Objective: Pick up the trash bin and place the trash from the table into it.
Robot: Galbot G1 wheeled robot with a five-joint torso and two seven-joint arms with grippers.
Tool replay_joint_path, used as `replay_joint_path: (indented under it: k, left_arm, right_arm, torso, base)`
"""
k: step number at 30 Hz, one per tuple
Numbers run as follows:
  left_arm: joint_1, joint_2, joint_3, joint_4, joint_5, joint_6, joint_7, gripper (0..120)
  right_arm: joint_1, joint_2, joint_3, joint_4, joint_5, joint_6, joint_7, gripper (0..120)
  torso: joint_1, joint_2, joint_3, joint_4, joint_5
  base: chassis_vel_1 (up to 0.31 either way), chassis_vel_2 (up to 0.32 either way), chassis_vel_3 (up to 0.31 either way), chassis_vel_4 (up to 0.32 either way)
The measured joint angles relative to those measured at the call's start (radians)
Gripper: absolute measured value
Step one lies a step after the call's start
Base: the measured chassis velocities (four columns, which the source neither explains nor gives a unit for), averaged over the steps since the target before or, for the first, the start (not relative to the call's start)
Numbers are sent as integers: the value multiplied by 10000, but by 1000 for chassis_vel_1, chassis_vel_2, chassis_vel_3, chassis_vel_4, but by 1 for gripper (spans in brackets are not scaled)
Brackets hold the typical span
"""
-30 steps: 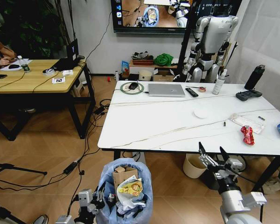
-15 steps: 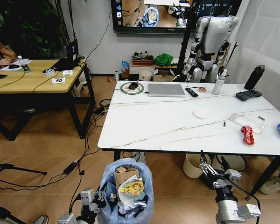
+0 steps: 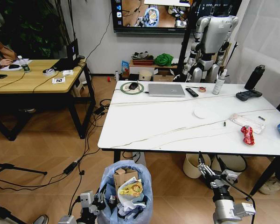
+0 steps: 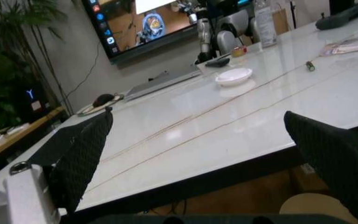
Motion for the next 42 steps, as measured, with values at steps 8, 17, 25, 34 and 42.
replay_joint_path:
  k: [8,17,25,34,42]
  left_arm:
    - [66,-48,-26,8,9,-39,2,1]
    - [79,-99,10,-1,58,-52,11,1]
    - [79,-106,37,-1,81,-61,17,1]
    - [84,-106,83,6,102,-70,19,1]
    - [104,-130,116,7,137,-79,19,1]
  right_arm:
    - [53,-11,-5,-69,240,0,-54,100]
    - [47,-18,51,-82,431,10,-156,100]
    - [40,-20,68,-82,491,18,-205,100]
    - [29,-22,126,-85,631,36,-246,100]
    - [0,-22,133,-93,670,59,-302,100]
  torso:
    - [0,0,0,1,0]
    - [0,0,0,0,0]
    - [0,0,0,0,0]
    - [0,0,-1,0,0]
    - [0,0,-1,0,0]
  base:
    - [0,0,0,0]
    - [0,0,0,0]
    - [0,0,0,0]
    - [0,0,0,0]
    - [-23,-19,24,25]
